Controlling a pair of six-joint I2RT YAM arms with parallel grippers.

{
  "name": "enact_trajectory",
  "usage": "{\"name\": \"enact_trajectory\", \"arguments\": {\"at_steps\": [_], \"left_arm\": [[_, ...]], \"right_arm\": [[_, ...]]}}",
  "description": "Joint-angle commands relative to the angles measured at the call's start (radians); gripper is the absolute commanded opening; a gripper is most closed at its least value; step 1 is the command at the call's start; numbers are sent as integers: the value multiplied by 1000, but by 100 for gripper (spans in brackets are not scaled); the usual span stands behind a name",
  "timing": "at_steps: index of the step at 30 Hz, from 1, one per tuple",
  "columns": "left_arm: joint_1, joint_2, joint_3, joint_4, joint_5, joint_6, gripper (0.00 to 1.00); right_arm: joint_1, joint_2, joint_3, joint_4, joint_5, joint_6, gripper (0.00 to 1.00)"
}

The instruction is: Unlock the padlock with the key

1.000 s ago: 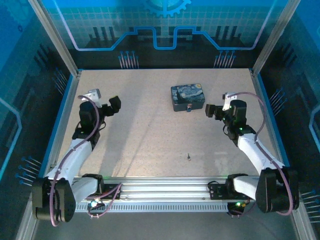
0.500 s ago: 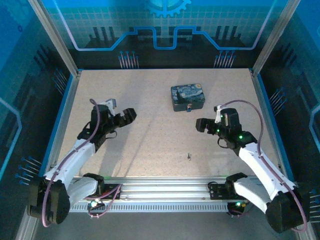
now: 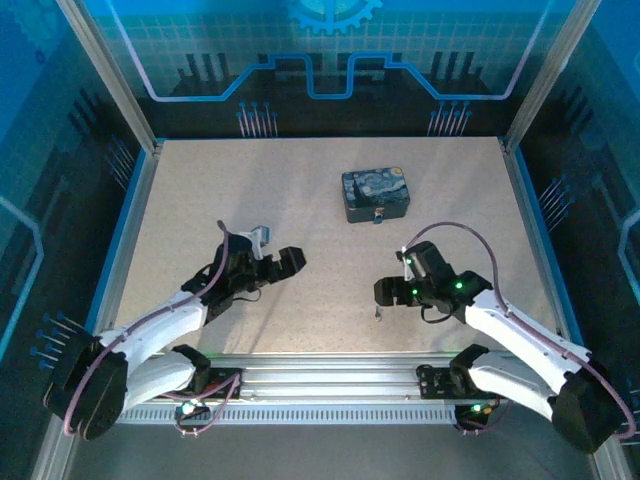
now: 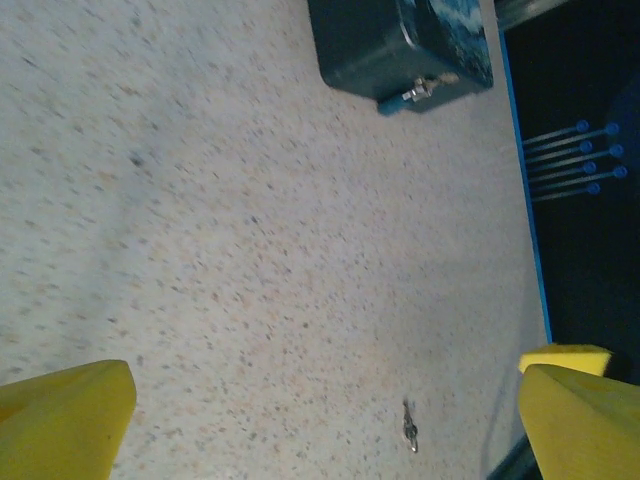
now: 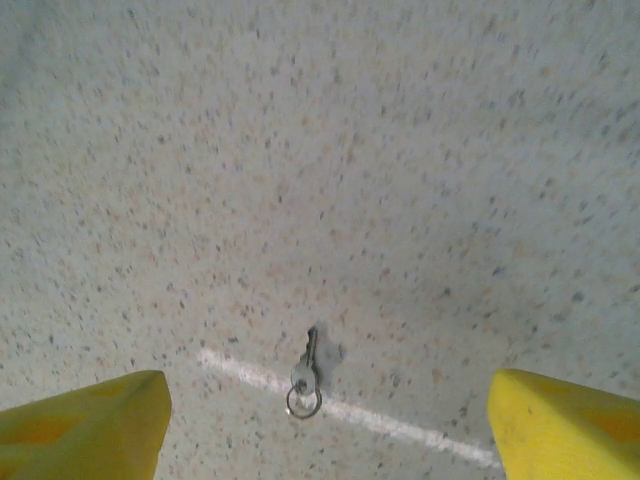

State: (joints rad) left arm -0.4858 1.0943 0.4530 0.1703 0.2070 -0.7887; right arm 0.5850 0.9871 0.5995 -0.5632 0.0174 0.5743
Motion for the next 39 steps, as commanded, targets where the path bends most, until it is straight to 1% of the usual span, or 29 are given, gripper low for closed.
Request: {"name": "enact_trajectory", "arguments": {"at_steps": [1,4,8,19,29,39], "left_arm": [[-45,53,-18,103,2,-51,99],[-74,99,-11,142,-6,-61,99],[-84,140,-6,173,0,-73,99],[-85,112,-5,126,-32,-50,99],[-84,110,-5,118,-40,-46,99],[-84,99,-8,107,-46,-44,99]], "right_arm": [[48,44,-15,-33,-14,47,77],[91,98,-3,-41,-2,70,68],[148,168,12,-36,32,94,62],[187,285,38,15,60,117,50],[209,352,69,27,65,119,42],[221,412,83,23,58,133,38]]}}
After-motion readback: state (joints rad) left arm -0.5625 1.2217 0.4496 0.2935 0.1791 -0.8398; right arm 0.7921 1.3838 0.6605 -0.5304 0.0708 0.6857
